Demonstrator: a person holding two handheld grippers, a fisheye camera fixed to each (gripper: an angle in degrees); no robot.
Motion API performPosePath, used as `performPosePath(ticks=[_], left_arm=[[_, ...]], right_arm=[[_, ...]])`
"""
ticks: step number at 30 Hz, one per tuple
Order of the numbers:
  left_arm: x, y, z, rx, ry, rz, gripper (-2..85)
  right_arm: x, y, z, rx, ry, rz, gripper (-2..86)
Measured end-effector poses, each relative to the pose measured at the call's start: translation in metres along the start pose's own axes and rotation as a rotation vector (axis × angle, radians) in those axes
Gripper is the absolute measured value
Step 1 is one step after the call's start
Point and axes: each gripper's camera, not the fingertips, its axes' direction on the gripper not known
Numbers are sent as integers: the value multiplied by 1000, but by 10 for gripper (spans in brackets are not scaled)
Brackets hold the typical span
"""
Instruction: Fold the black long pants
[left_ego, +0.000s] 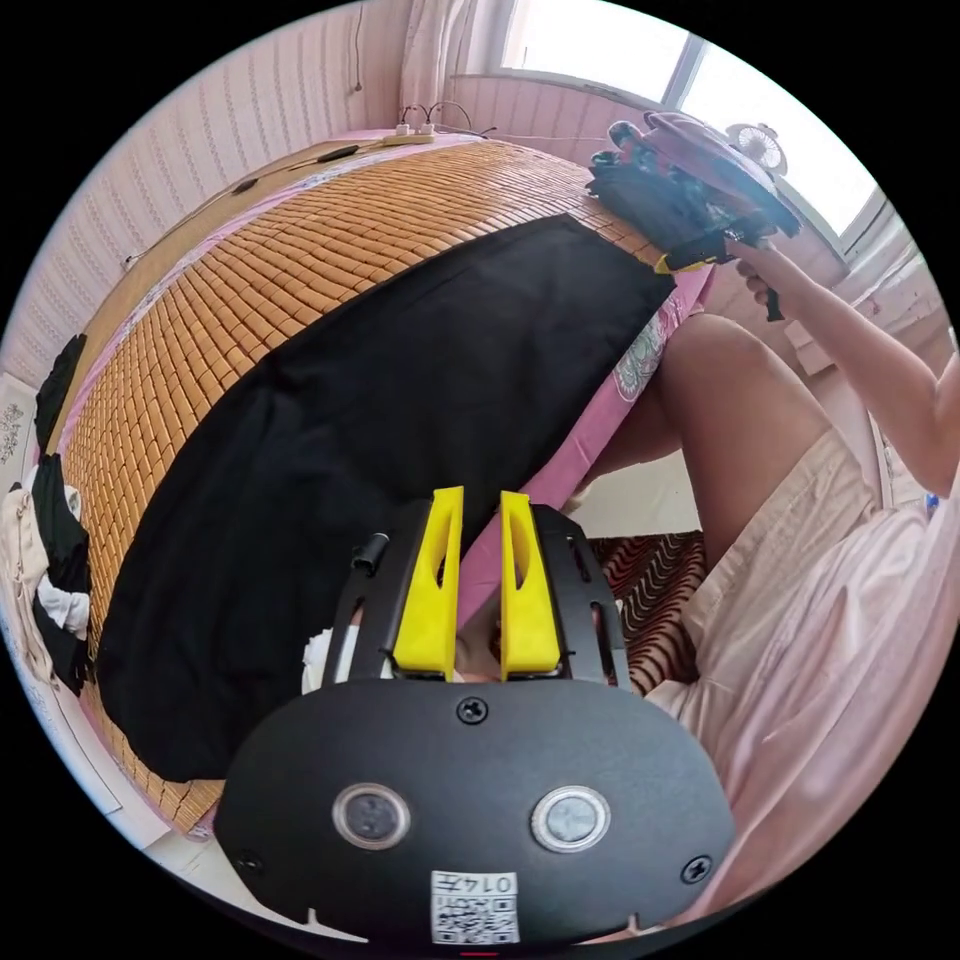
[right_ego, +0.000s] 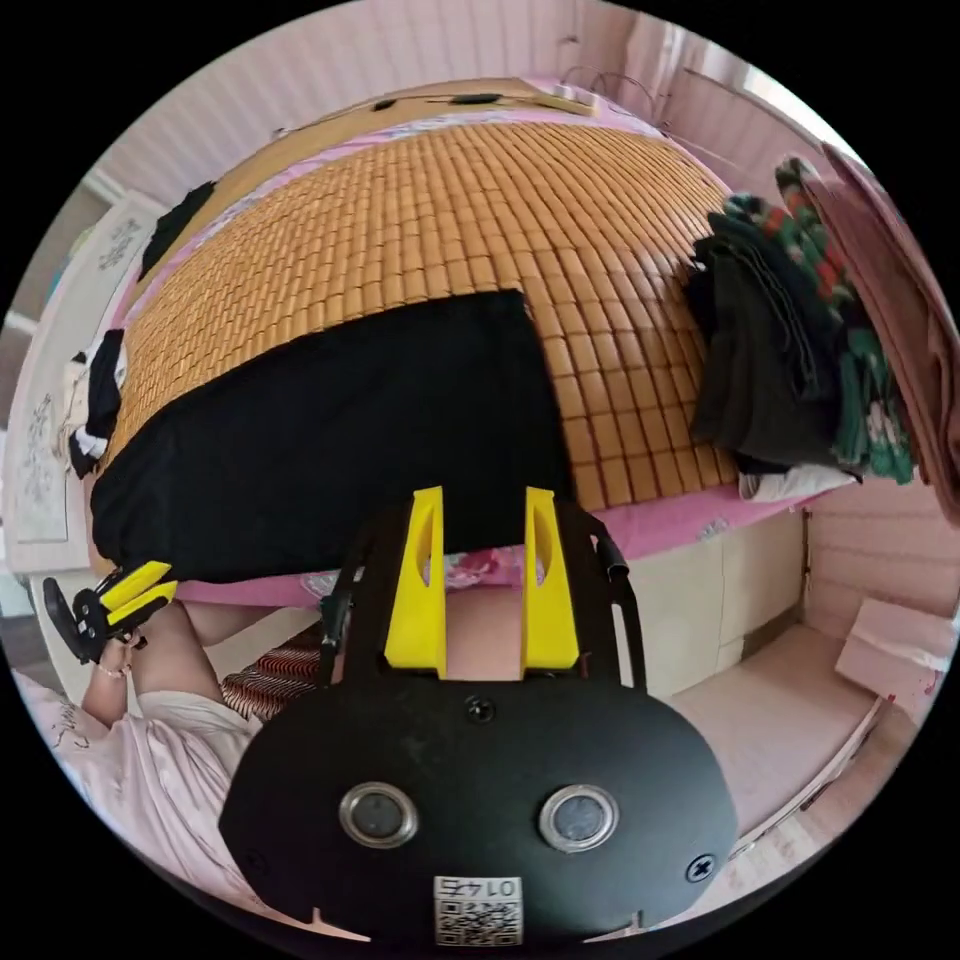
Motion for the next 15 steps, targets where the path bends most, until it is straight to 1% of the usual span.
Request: performPosePath(ticks=[3,4,7,11,15], left_arm=[[-8,-5,7,-49,-42,-24,67],[-13,-5,10,-63,-61,-46,66],[-26,-5,20,-115,-76,-97,63],[-33,-8,28,-102,-39,-127,49],[-33,-16,31,-110,-40,-102,13]], right_arm=[[36,-4,14,-58,-111,37,131],[42,-5,14,-64,-110,45,126],[41,1,2,-54,-99,-5,65],[43,16,-11,11,-95,-21,20],[78,35,-44,186,-324,41,9]])
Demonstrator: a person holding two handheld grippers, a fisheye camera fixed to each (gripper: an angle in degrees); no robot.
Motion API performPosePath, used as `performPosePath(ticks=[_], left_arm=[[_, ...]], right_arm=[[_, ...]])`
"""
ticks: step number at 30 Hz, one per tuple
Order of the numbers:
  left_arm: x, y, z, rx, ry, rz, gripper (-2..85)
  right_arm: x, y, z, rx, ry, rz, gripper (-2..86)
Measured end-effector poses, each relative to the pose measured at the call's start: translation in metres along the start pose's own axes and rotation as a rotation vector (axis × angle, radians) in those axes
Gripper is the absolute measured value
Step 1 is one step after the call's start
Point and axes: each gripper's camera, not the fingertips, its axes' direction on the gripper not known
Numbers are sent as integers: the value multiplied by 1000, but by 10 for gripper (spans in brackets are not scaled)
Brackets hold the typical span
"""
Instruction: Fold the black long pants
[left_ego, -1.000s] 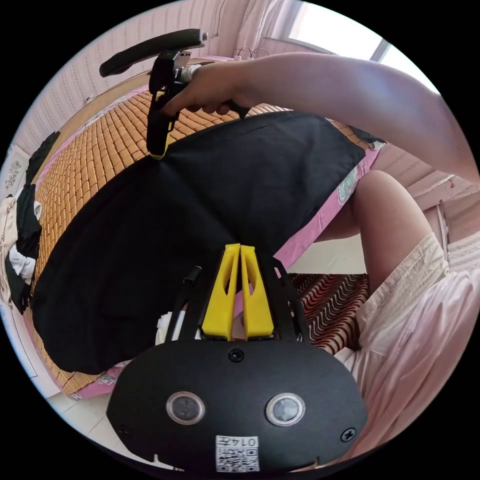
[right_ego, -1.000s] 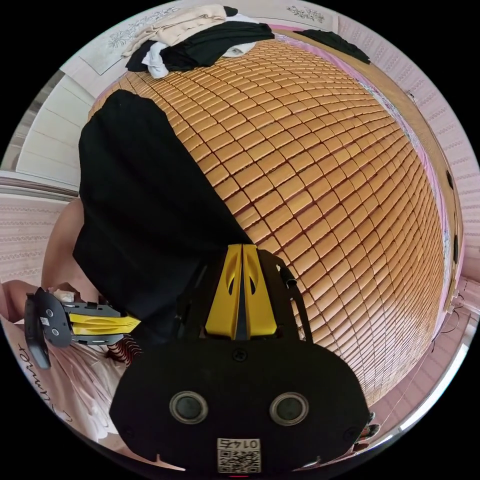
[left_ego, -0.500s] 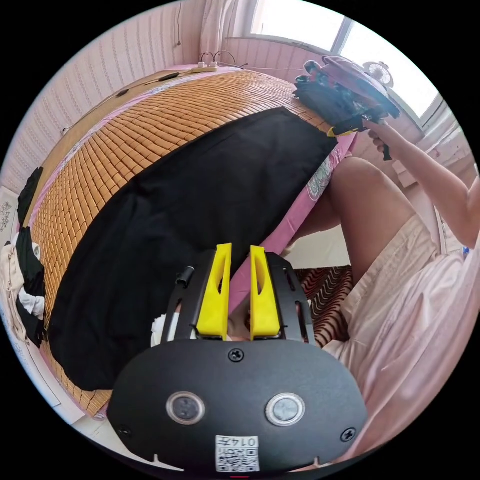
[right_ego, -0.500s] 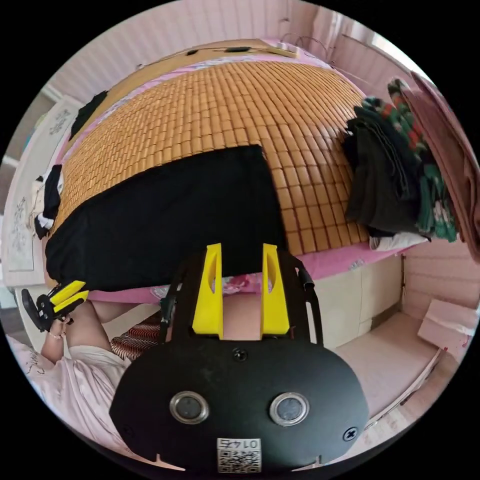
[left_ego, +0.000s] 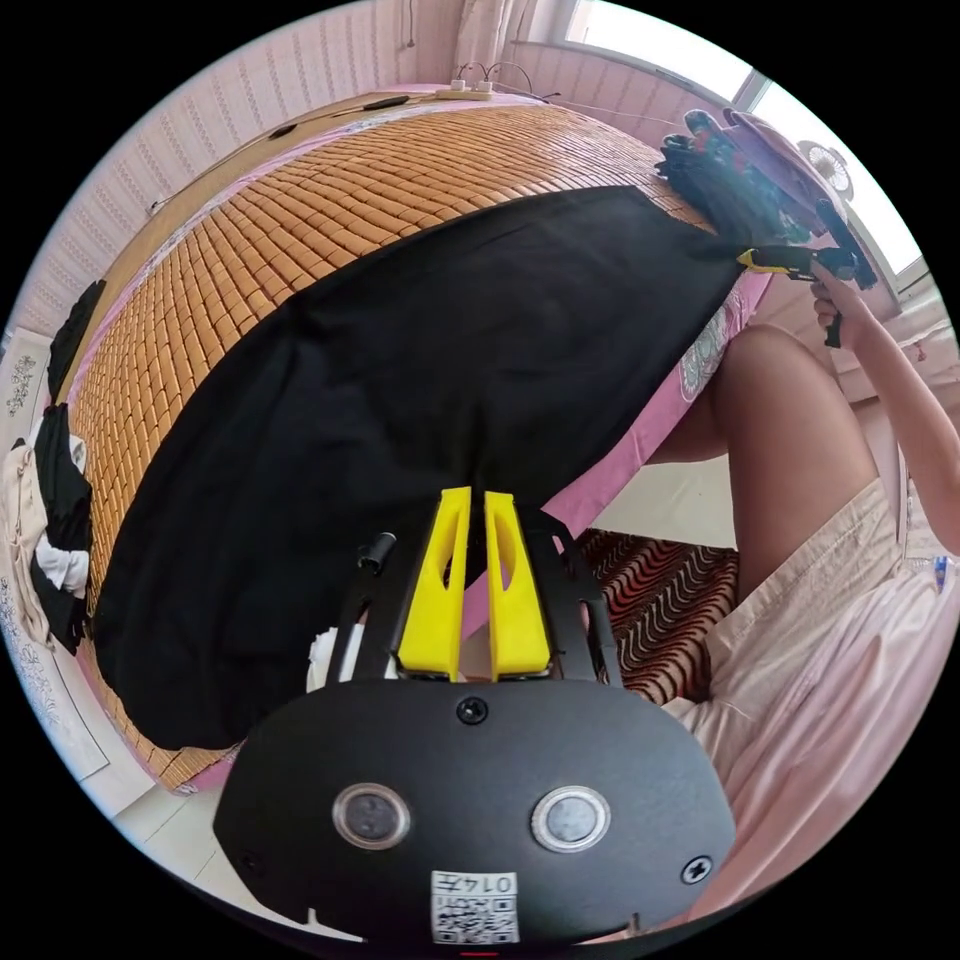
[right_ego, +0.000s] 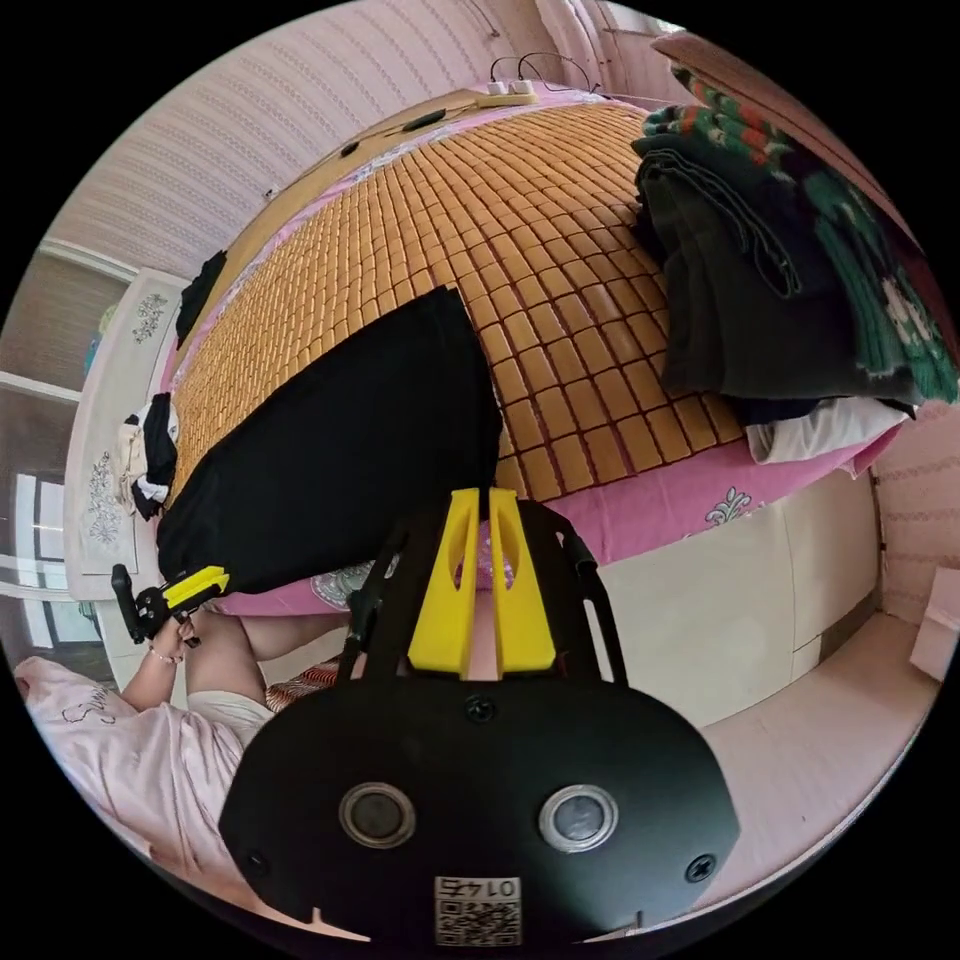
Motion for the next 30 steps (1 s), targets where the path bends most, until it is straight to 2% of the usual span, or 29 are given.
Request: performPosePath(ticks=[4,8,10,11,13,14,16,17,19,20,22,24,26,30], left_arm=[[10,-21,5,34,31,73,-7],[25,-59,14,82,155,121,-9],[31,-76,22,105,248,111,-10],[33,-84,25,125,317,106,-10],[28,-88,19,164,402,72,-10],[21,-82,8,212,437,51,-10],[5,-65,-12,271,467,21,-10],[-9,-48,-24,300,473,-7,-10],[-34,-18,-38,329,463,-66,-10],[-51,3,-43,317,442,-119,-10],[-77,32,-44,270,390,-213,-10],[-100,59,-42,227,344,-306,-10],[-123,83,-43,216,312,-407,-10],[-143,90,-47,265,304,-476,-10]], right_arm=[[16,0,-44,108,-73,14,6],[6,-6,-108,277,-95,-37,6],[-32,-10,-155,410,-148,-162,8],[-47,-10,-165,431,-158,-205,8],[-125,-11,-182,454,-225,-425,10],[-149,-11,-179,434,-250,-488,11],[-247,2,-137,266,-334,-740,14],[-271,9,-119,204,-352,-796,16],[-352,51,-24,-64,-397,-962,24],[-367,64,4,-129,-391,-981,26],[-402,118,117,-393,-314,-1004,55],[-406,152,171,-507,-223,-994,80],[-407,172,190,-486,-178,-973,87],[-424,206,206,-403,-135,-998,88]])
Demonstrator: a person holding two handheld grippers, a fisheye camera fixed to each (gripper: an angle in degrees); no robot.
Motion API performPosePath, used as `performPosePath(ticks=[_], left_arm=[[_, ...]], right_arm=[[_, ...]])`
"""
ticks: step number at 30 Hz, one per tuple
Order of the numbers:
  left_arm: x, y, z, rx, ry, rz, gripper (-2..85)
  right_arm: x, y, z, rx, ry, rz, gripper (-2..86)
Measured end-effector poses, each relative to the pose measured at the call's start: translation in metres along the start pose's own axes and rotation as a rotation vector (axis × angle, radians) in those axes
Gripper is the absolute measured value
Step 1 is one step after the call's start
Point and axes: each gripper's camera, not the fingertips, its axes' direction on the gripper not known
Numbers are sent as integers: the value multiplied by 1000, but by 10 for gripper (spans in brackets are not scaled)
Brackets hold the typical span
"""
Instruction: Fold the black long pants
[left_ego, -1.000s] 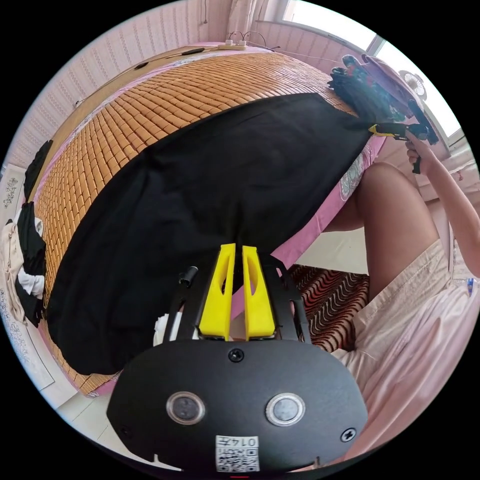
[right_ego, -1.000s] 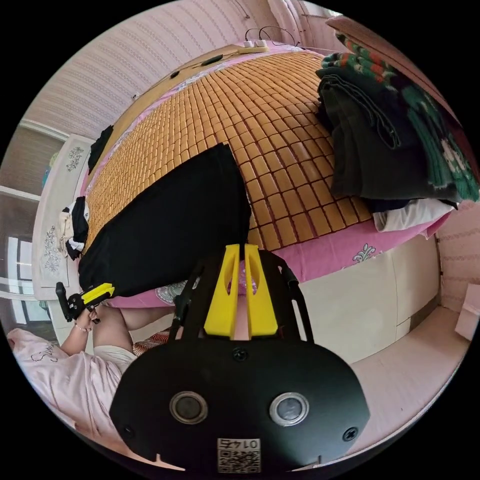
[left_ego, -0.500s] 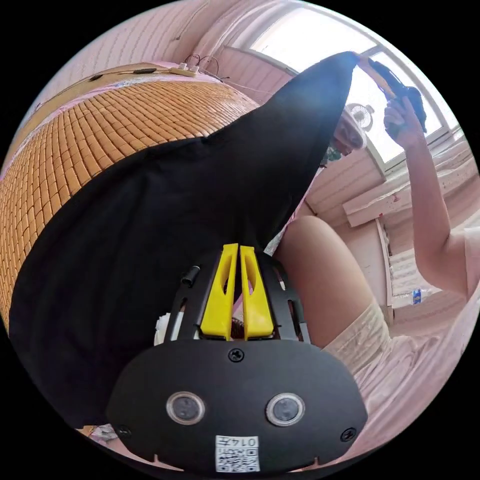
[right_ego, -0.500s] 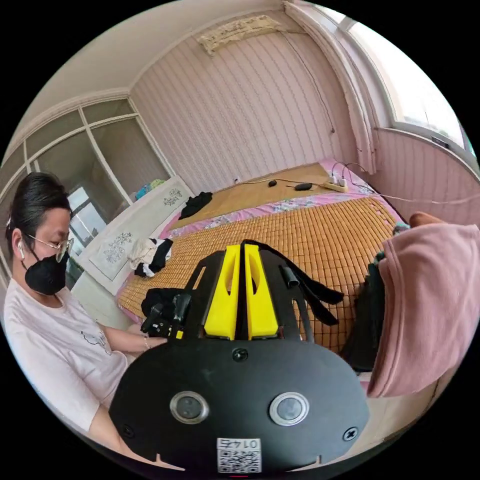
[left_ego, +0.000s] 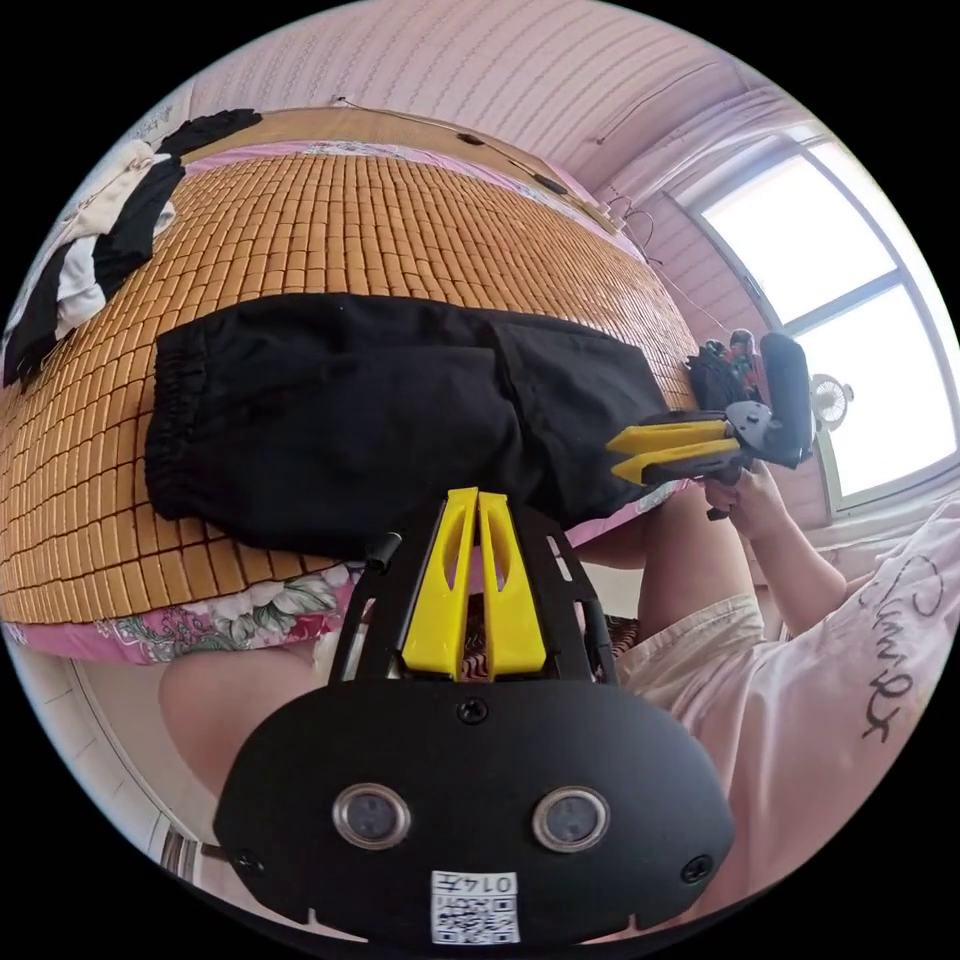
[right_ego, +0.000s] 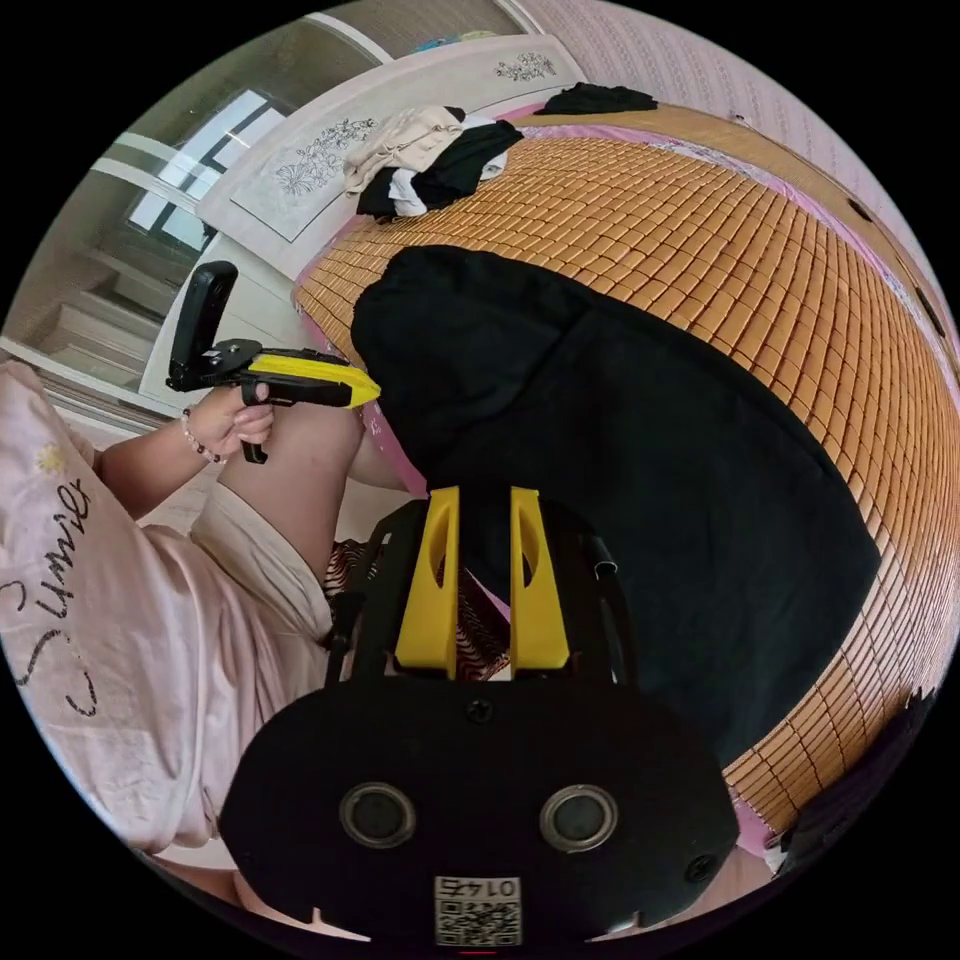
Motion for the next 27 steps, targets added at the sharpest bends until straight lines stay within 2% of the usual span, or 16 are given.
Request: performPosePath(ticks=[5,8,9,13,17,20,22,24,26,27], left_arm=[[7,-41,7,72,54,57,-8],[11,-69,26,28,66,85,-4],[12,-74,29,19,78,84,-2],[15,-83,29,33,111,100,6],[10,-79,28,17,86,88,5],[3,-75,25,13,68,58,2],[0,-72,20,24,72,43,1],[-2,-69,15,28,64,39,0],[-3,-66,11,25,57,40,-2],[-3,-65,10,24,55,40,-3]], right_arm=[[-54,-16,58,-99,63,-147,103],[-71,-14,96,-177,198,-158,106],[-73,-12,105,-181,244,-138,83],[-72,0,85,-39,236,-61,14],[-58,13,71,-5,208,1,9],[-68,14,87,21,132,-50,29],[-95,2,120,-22,189,-147,91],[-110,-7,148,-55,277,-203,95],[-115,-12,169,-95,366,-220,68],[-113,-11,168,-86,389,-197,27]])
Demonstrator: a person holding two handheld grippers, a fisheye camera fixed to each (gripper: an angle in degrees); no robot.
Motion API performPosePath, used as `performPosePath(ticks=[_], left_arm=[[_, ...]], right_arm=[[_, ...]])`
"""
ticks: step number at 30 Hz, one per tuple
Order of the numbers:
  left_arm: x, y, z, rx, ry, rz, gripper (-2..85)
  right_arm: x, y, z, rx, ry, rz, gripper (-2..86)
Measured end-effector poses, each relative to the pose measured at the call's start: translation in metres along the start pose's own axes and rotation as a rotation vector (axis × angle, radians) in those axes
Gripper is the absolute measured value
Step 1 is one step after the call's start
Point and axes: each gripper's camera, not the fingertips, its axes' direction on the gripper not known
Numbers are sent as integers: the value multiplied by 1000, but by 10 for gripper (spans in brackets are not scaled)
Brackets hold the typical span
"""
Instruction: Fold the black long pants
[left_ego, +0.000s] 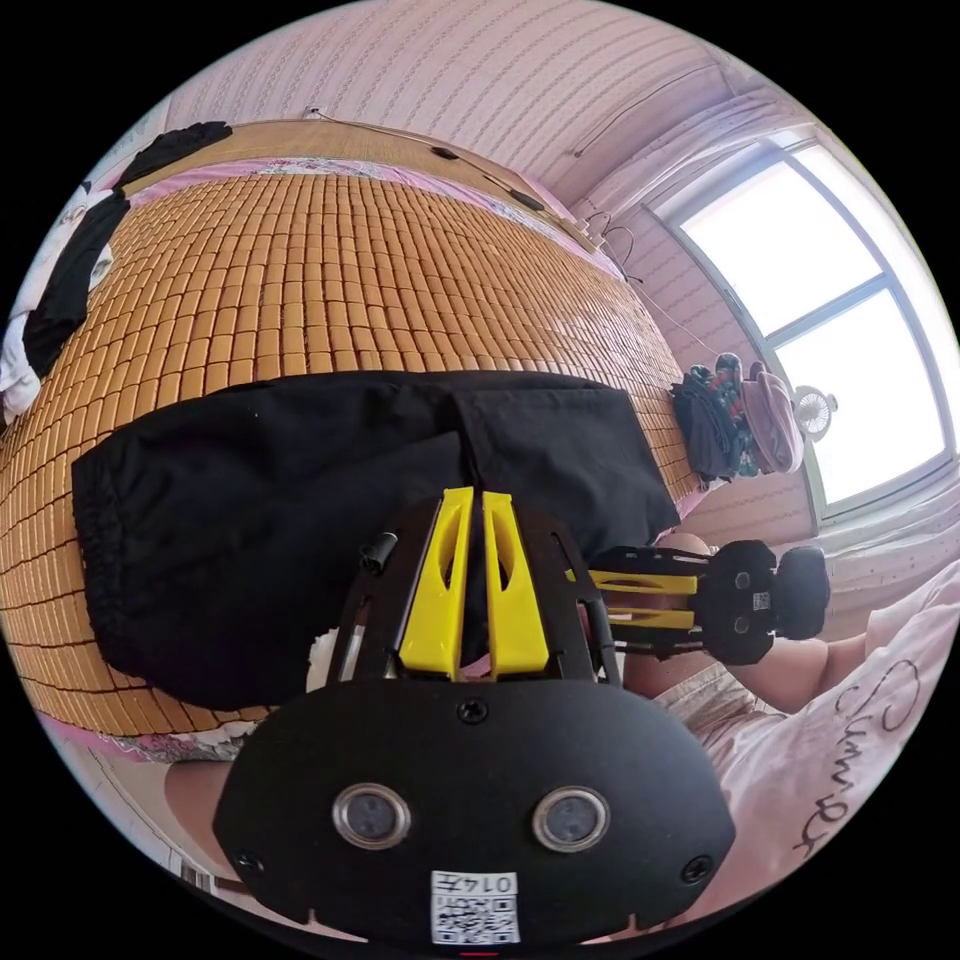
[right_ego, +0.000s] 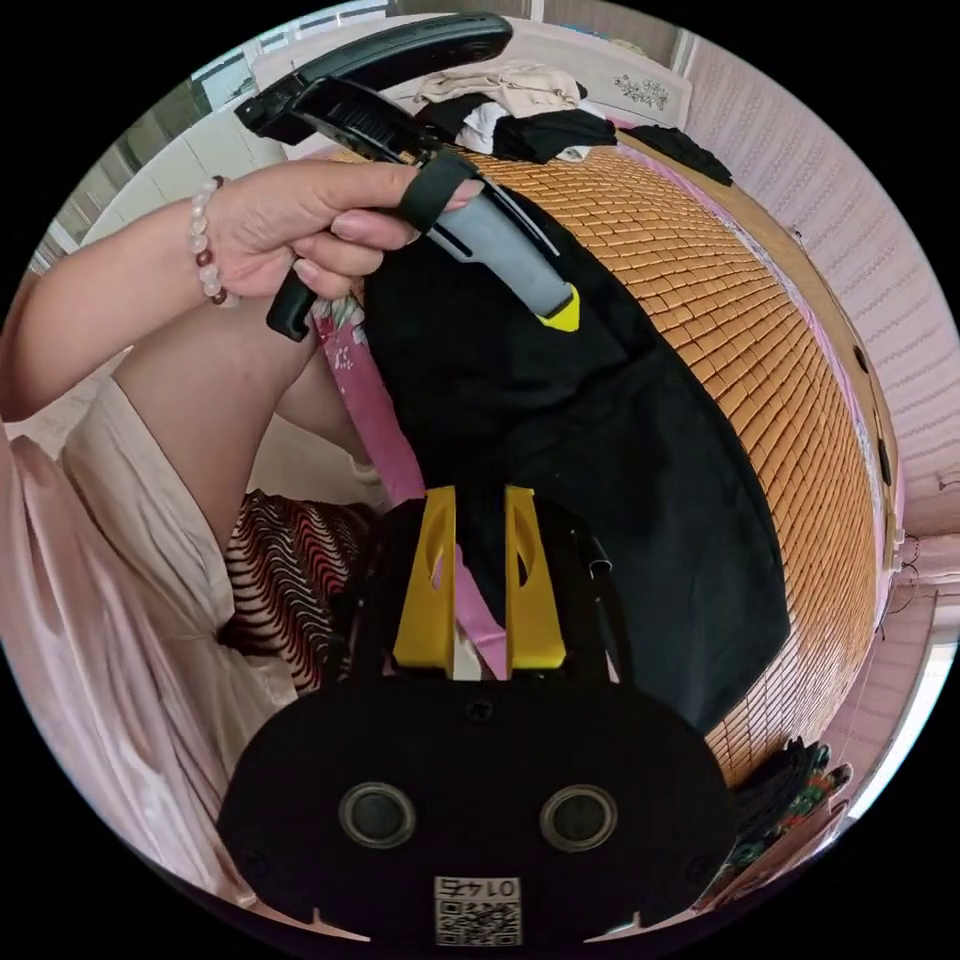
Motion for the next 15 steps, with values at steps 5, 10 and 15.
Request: performPosePath(ticks=[5,10,15], left_arm=[[2,14,-5,-30,16,11,-4],[4,33,-7,-65,30,-13,-5],[-2,47,-15,-70,60,-51,-6]], right_arm=[[40,33,-37,123,-71,165,-3],[30,28,-27,178,-151,93,38],[-7,-4,35,9,5,-28,60]])
